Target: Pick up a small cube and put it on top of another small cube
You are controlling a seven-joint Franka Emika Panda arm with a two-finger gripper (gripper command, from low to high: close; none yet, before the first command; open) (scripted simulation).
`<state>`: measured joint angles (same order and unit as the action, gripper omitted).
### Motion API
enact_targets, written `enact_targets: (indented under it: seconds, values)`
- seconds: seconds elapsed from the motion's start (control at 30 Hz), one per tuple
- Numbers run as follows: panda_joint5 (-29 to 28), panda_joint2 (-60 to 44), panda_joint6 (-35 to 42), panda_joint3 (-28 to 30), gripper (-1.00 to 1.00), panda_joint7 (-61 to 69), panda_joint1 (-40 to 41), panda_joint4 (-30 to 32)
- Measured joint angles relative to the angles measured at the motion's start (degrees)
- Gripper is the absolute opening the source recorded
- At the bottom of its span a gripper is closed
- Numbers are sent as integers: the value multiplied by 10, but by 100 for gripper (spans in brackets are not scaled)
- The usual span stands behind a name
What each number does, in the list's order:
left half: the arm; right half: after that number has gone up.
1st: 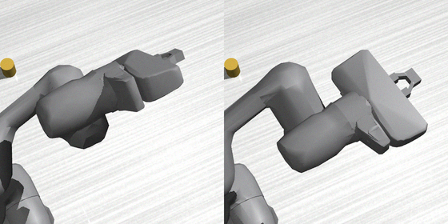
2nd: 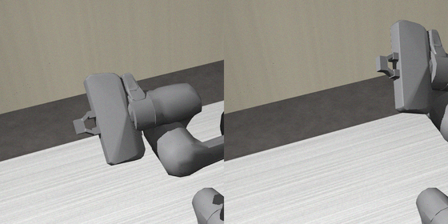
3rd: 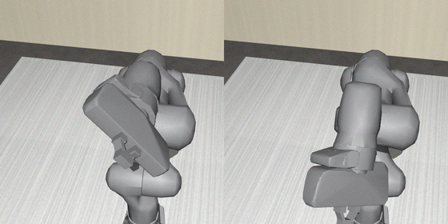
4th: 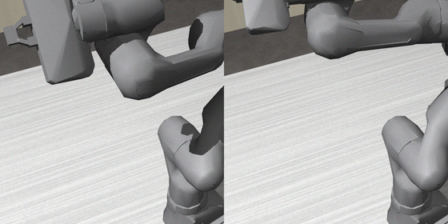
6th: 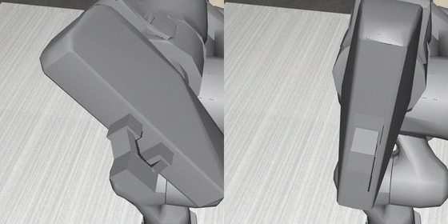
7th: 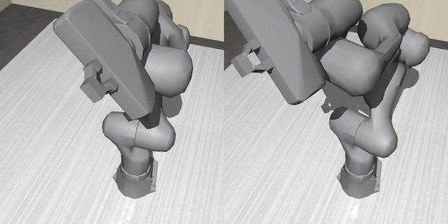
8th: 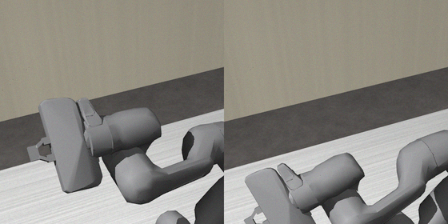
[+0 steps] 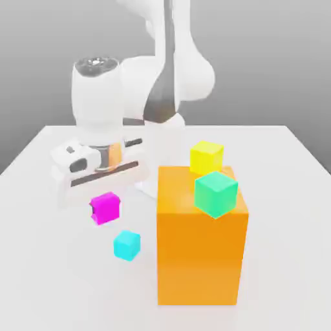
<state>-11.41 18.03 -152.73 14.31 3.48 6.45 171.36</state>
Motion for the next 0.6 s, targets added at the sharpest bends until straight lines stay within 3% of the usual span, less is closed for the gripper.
enact_targets:
  seconds: [0.53, 0.57, 0.6]
  values:
    - [126, -167, -180, 40, -100, 85, -83, 9]
    - [125, -176, -190, 40, 100, 85, -83, 9]
    - [125, -176, -190, 40, 100, 85, -82, 9]
